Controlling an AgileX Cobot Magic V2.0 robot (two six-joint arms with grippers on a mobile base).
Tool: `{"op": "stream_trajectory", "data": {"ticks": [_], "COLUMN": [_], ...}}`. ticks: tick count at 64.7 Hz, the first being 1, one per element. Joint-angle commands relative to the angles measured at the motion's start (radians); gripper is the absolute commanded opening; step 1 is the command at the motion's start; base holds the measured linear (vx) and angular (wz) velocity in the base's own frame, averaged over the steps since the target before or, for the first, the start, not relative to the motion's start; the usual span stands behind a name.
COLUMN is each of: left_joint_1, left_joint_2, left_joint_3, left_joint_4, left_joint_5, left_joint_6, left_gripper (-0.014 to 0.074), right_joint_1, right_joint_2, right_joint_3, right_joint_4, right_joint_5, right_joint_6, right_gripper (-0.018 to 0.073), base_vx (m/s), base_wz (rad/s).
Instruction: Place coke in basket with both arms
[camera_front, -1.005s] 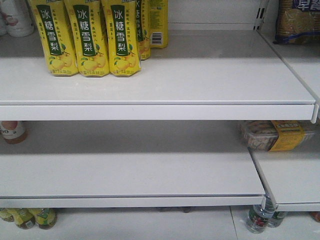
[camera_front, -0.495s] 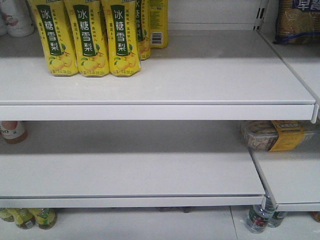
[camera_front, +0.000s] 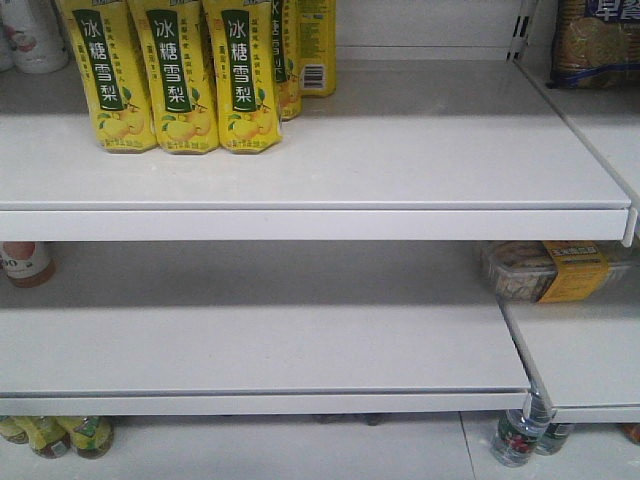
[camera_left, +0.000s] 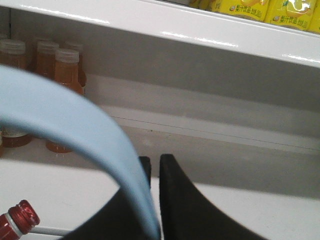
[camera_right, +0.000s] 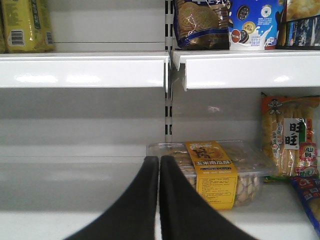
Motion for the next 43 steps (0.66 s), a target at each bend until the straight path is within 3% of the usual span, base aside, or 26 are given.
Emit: {"op": "stream_trajectory", "data": {"ticks": [1,43], "left_joint_1": [0.0,0.0], "left_joint_2": [-0.024,-0.024], "left_joint_3": [0.003,0.003], "left_joint_4": [0.055,0.055], "left_joint_5": [-0.149,-0.149], "left_joint_6": [0.045,0.045], "left_gripper": [-0.0005,-0.0005], "right_joint_1": [-0.007,-0.007], "right_joint_2": [-0.015,-0.015], "right_joint_3": [0.018,0.018], "right_joint_4": [-0.006,-0.006], "right_joint_5": [-0.075,-0.075], "right_joint_6": [-0.008,-0.008], "right_gripper": [-0.0005,-0.0005], "base_vx": [0.0,0.0], "base_wz": [0.0,0.0]}}
